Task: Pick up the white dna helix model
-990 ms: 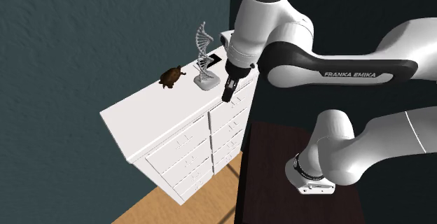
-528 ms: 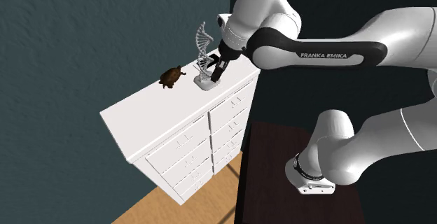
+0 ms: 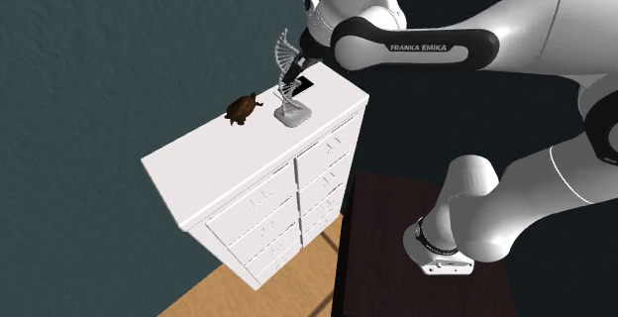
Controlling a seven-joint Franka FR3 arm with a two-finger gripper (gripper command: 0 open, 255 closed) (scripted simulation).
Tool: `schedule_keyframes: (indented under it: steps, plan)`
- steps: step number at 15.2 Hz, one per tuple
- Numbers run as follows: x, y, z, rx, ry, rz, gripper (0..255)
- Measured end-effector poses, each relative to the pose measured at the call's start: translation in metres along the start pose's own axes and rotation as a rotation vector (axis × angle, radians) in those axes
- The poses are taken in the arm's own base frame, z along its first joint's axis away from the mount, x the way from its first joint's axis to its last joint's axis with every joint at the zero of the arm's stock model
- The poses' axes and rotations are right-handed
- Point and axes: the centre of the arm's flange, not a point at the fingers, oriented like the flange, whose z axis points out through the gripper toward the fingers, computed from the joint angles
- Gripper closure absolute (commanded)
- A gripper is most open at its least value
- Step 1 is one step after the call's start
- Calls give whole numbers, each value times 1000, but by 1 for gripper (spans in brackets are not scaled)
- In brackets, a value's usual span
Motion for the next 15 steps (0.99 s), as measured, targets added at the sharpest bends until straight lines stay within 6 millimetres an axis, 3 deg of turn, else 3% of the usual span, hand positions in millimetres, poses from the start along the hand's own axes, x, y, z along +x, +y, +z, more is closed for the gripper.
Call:
schedule_keyframes:
  steps: [9,10,15]
  plan:
    - [-16,10,33,-1,25,6,0]
    - [-16,10,34,-1,25,7,255]
    - [-17,10,34,-1,26,6,255]
